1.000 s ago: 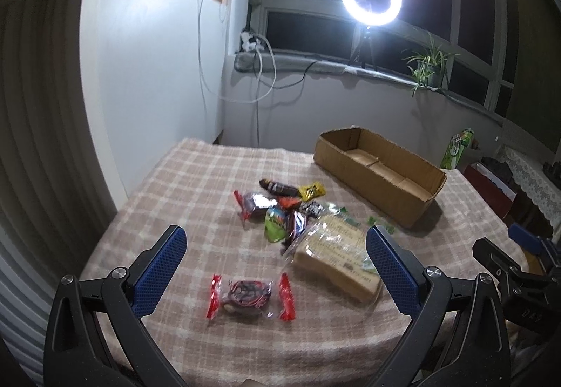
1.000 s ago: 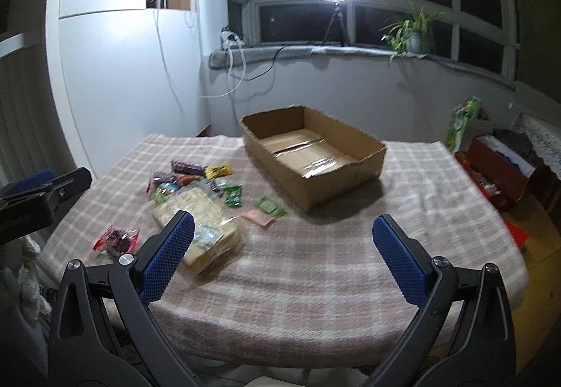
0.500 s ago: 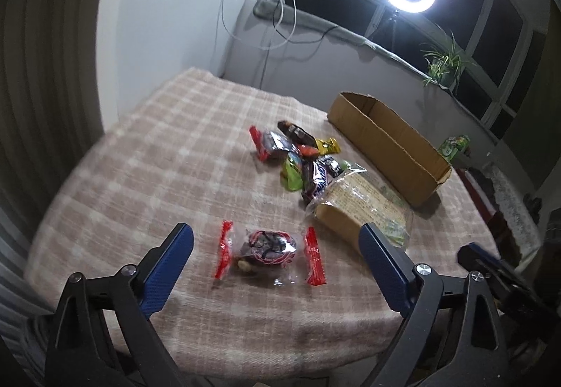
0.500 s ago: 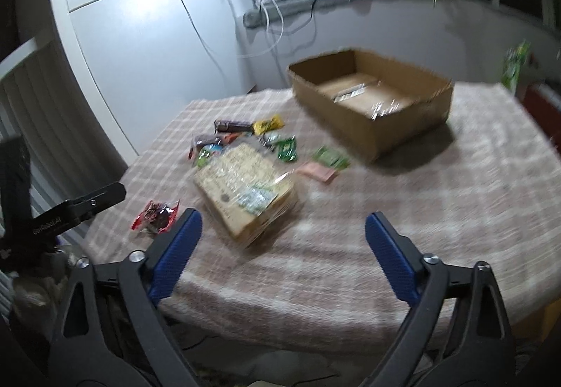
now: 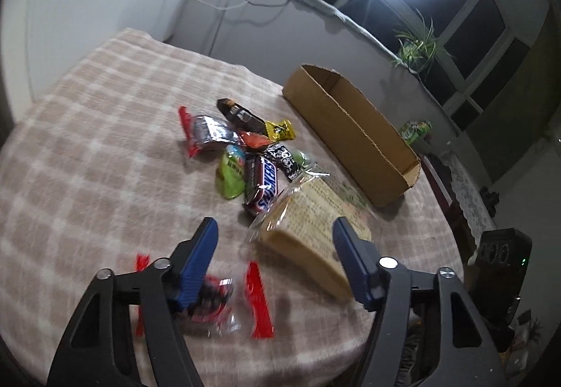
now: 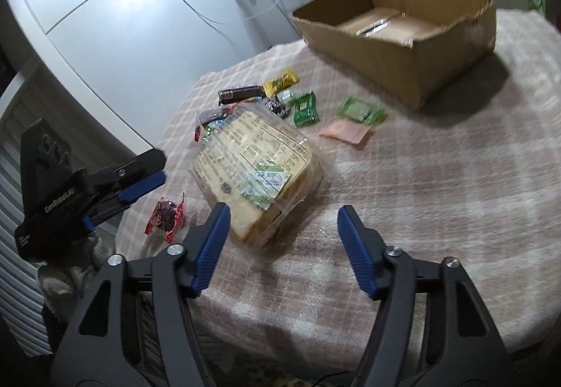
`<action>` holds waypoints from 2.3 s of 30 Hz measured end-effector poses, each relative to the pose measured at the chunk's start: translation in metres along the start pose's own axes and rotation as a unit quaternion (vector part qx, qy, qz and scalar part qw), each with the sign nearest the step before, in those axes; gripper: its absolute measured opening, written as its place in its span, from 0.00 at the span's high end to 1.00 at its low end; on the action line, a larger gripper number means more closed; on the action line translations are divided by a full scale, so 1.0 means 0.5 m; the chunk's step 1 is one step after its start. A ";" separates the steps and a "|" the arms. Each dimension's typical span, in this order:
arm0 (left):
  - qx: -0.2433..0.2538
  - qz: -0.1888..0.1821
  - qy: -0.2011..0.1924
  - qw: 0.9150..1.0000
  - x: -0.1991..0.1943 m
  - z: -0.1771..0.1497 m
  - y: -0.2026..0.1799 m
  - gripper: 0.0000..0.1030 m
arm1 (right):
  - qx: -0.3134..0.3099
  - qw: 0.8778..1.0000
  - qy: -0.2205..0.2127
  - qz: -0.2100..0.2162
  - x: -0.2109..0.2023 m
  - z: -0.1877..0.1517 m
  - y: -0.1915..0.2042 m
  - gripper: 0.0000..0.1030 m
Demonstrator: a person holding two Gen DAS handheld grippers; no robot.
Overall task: Organize snacks
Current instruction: 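Move the right gripper to the wrapped bread loaf and close on it, then carry the bread loaf with the right gripper into the cardboard box and release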
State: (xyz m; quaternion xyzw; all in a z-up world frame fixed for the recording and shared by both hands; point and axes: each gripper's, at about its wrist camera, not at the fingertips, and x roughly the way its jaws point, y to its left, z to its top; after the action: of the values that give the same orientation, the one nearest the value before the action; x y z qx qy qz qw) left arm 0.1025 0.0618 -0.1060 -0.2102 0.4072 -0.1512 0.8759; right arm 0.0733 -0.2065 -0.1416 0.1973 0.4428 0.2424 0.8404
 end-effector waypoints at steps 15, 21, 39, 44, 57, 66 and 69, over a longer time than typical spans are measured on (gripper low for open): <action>0.105 0.017 0.112 0.988 0.096 0.042 -0.059 0.51 | -0.004 1.000 0.021 0.022 0.044 0.018 0.001 0.48; 0.120 0.025 0.125 0.985 0.097 0.043 -0.074 0.51 | -0.010 0.999 0.024 0.024 0.043 0.022 0.004 0.52; 0.125 -0.008 0.083 0.989 0.087 0.106 -0.182 0.51 | -0.036 0.999 -0.022 0.024 -0.065 0.112 -0.020 0.52; 0.132 -0.017 0.068 0.989 0.117 0.153 -0.230 0.51 | -0.067 0.997 -0.035 0.000 -0.089 0.176 -0.043 0.52; 0.144 -0.030 0.074 0.986 0.225 0.215 -0.316 0.51 | -0.059 0.997 -0.043 -0.031 -0.083 0.313 -0.154 0.52; 0.136 -0.025 0.098 0.985 0.300 0.218 -0.333 0.51 | -0.058 0.997 -0.029 -0.049 -0.038 0.349 -0.210 0.52; 0.135 -0.023 0.105 0.985 0.319 0.219 -0.336 0.51 | -0.055 0.997 -0.026 -0.050 -0.028 0.357 -0.231 0.52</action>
State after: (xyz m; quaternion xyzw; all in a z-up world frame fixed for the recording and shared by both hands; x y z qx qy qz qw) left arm 0.2709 -0.1262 -0.0636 -0.0823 0.4675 -0.2466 0.8449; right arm 0.2430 -0.3288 -0.1010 0.1344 0.4162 0.2194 0.8721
